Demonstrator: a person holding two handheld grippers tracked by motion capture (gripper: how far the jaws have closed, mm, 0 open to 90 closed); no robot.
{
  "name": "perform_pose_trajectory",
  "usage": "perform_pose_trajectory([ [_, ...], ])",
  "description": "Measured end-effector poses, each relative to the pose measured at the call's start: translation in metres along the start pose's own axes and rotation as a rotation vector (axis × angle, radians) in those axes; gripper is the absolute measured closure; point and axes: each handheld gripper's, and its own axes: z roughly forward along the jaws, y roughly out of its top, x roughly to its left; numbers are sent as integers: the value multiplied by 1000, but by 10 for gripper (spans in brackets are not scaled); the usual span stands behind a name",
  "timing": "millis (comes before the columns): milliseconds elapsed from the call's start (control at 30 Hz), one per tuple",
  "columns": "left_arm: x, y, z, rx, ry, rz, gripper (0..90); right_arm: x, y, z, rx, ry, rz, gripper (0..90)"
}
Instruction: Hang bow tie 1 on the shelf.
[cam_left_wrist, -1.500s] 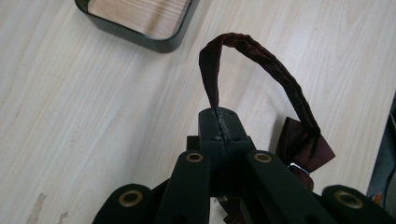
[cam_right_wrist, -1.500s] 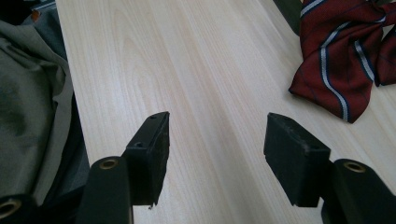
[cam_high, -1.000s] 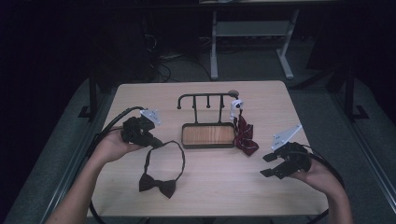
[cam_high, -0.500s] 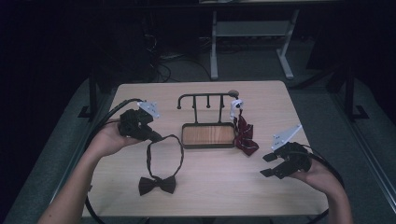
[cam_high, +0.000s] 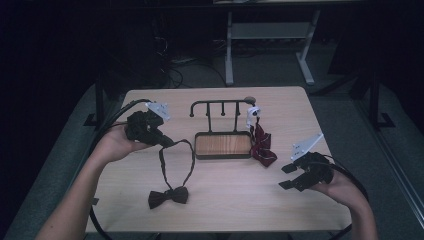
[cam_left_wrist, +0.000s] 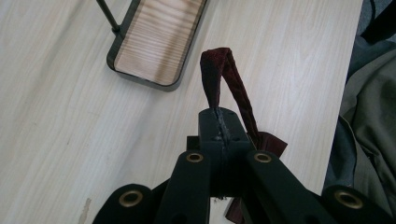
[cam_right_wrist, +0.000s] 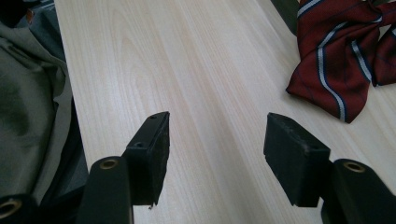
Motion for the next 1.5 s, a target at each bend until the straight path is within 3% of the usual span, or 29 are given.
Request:
perform_pose_trajectory([
  [500,4,6,-11,-33,7,-5,900,-3,-5,1,0,3,9,405],
  [1500,28,47,-29,15,37,11,900,-5,-8,-4,-13,-3,11,408],
])
